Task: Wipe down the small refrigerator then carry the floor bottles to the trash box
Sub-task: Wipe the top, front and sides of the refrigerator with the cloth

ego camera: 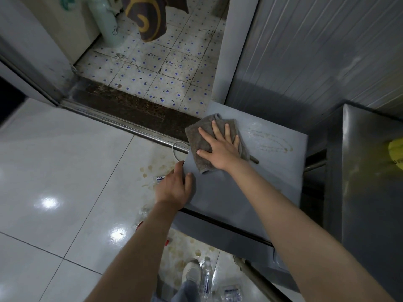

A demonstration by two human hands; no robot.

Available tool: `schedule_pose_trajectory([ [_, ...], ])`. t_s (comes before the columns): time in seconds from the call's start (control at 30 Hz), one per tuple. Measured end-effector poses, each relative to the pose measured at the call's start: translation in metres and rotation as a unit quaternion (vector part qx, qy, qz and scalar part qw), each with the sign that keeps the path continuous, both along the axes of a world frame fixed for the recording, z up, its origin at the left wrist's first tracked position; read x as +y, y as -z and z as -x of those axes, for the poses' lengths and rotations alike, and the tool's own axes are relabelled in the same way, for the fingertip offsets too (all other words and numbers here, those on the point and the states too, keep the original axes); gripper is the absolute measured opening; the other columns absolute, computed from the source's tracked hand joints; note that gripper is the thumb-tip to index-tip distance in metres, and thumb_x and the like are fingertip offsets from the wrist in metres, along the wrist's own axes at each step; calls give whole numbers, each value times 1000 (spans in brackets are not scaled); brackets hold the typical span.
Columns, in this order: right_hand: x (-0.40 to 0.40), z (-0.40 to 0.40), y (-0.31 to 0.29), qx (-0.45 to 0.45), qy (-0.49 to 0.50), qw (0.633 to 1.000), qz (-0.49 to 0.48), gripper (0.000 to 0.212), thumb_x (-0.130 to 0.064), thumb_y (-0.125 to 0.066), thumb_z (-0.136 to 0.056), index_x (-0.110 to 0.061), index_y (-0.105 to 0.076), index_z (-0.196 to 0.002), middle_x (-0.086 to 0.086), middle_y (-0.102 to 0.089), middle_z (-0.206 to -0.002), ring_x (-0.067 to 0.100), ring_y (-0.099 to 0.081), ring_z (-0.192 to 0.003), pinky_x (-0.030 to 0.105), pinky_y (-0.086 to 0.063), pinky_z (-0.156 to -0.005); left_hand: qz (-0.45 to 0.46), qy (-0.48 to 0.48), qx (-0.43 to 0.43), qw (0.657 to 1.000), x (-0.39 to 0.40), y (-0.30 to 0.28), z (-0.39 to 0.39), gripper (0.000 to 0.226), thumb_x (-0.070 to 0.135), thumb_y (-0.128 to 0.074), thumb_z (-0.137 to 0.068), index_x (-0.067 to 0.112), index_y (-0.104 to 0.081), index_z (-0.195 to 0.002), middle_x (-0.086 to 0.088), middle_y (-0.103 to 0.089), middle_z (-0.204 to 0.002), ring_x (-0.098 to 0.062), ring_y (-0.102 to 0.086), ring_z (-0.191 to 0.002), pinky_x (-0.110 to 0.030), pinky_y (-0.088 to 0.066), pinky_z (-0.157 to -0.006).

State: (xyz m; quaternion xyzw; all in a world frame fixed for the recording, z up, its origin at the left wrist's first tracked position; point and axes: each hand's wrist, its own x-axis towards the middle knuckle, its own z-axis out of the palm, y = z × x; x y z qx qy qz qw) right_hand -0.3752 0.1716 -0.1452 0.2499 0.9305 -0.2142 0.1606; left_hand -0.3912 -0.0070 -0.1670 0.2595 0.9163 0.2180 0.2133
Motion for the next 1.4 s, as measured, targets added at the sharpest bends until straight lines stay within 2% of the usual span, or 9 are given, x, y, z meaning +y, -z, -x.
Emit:
schedule_pose_trajectory([
  [0.27, 33, 1, 0, -3, 54, 998, -20, 66, -58, -41, -90, -48, -4, -145, -8, 18, -156, 26, 20, -142, 54, 7, -112, 2, 7, 3, 1000, -1, 0, 0, 54, 51, -18, -86, 23, -33, -130, -13, -63, -109, -35, -60, -93, -43, -50, -78],
  [0.43, 41, -22, -1, -13, 111, 993, -27, 68, -59, -38, -91, -45, -2, -146, -6, 19, -156, 27, 19, -142, 56, 7, -112, 3, 22, 11, 1000, -1, -1, 1, 60, 49, -17, -86, 26, -20, -141, -14, -61, -115, -35, -60, -96, -43, -49, -81],
  [0.6, 15, -49, 0, -31, 106, 993, -30, 66, -59, -32, -93, -45, 5, -146, -5, 25, -154, 28, 23, -141, 56, 9, -111, 16, 61, 16, 998, -1, -5, -1, 64, 44, -26, -94, 23, -2, -150, -13, -44, -139, -35, -55, -112, -44, -46, -90],
  [0.7, 10, -57, -3, -43, 86, 995, -26, 65, -57, -32, -93, -45, 5, -146, -5, 25, -154, 28, 23, -141, 57, 8, -111, 23, 101, 36, 994, -2, -2, -7, 77, 58, -17, -84, 24, 3, -150, -11, -24, -152, -35, -45, -124, -45, -44, -97],
  [0.93, 30, -37, -10, -58, 91, 994, -11, 67, -58, -35, -92, -46, 5, -145, -7, 26, -154, 28, 24, -141, 58, 9, -110, 39, 114, 70, 990, 8, -3, -6, 86, 66, -13, -78, 21, 0, -150, -11, -12, -156, -34, -36, -131, -45, -39, -101],
  [1.2, 47, -16, -9, -56, 106, 993, -12, 67, -58, -34, -92, -45, 6, -145, -6, 26, -154, 30, 26, -140, 59, 11, -109, 41, 112, 80, 990, 9, 1, -6, 82, 64, -18, -81, 23, -2, -150, -10, -16, -155, -34, -40, -128, -43, -43, -95],
  [1.4, 50, -5, -10, -51, 68, 996, 1, 67, -54, -37, -93, -45, 5, -146, -8, 25, -154, 31, 28, -139, 60, 12, -108, 40, 105, 80, 990, 9, 1, -6, 82, 64, -18, -80, 24, -2, -150, -9, -17, -155, -32, -41, -128, -42, -45, -93],
])
